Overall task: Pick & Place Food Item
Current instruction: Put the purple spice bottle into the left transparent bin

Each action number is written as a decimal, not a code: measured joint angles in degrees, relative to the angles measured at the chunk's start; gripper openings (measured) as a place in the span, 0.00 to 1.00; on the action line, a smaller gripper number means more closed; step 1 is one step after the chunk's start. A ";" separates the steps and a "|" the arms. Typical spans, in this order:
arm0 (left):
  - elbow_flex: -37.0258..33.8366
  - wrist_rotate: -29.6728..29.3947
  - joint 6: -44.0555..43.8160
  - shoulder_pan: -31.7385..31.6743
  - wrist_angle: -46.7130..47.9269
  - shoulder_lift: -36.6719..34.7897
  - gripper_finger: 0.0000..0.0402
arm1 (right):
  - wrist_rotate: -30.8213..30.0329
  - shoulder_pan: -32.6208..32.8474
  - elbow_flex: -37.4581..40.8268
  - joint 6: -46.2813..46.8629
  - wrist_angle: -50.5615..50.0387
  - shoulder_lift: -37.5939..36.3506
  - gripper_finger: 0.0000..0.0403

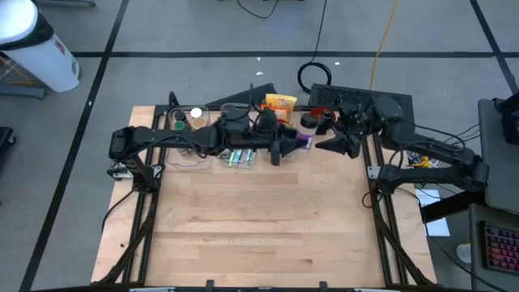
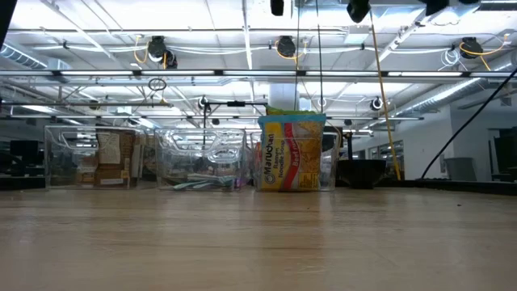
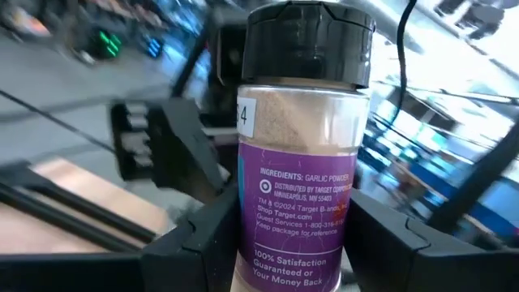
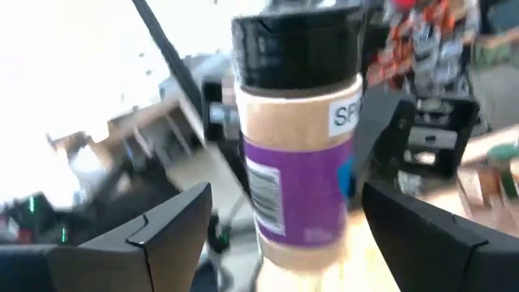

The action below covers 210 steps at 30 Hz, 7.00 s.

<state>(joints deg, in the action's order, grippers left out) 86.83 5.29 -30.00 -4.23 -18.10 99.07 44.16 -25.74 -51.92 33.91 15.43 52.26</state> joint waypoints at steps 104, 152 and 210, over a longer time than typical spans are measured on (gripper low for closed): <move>6.11 7.19 -3.11 -3.52 13.76 -0.55 0.70 | -0.14 6.37 7.58 2.84 7.99 5.52 0.40; 16.02 8.76 2.18 -2.05 29.89 2.05 0.51 | 0.62 10.49 7.58 3.13 6.00 6.05 0.41; 4.35 -35.00 -50.72 11.41 108.10 -23.42 0.51 | 0.79 0.59 7.54 8.71 14.22 5.41 0.66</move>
<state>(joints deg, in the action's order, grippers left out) 91.18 -29.71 -80.72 7.18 90.01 75.64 44.95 -25.14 -44.38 42.61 29.65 57.67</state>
